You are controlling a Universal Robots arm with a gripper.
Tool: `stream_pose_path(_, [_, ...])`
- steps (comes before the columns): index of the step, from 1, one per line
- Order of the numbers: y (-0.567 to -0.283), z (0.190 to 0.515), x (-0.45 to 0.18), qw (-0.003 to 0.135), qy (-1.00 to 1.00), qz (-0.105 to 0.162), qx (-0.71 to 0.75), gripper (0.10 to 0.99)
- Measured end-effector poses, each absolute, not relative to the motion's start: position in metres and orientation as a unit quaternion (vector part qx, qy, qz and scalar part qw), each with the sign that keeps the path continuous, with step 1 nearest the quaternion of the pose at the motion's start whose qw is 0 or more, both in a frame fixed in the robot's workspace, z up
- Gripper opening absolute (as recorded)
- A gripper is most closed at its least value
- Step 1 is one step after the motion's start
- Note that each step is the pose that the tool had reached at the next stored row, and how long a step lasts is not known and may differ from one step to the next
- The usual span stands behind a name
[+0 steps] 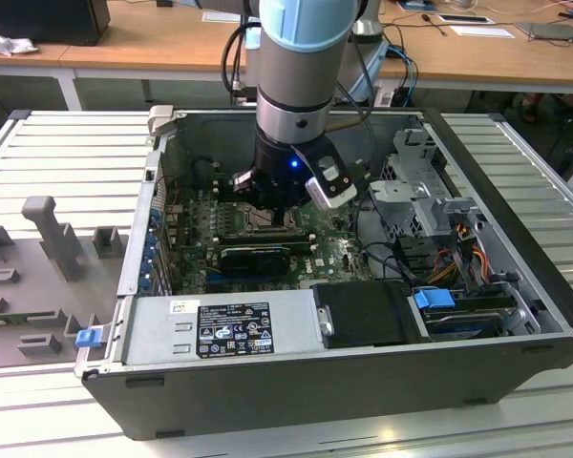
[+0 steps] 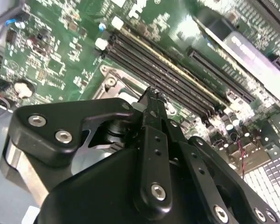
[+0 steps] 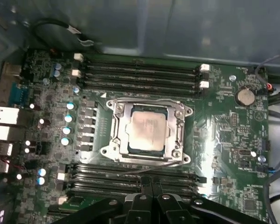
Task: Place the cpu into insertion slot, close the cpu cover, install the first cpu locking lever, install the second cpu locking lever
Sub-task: 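Install the second cpu locking lever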
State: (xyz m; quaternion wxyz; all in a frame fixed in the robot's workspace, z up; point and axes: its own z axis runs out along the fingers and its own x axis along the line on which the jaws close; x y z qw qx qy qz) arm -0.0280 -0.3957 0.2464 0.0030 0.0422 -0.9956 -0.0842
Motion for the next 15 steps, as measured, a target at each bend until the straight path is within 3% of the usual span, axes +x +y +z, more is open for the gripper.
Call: stream_pose_path(15, [-0.389, 0.241, -0.044, 0.003, -0.995, -0.088, 0.042, 0.106])
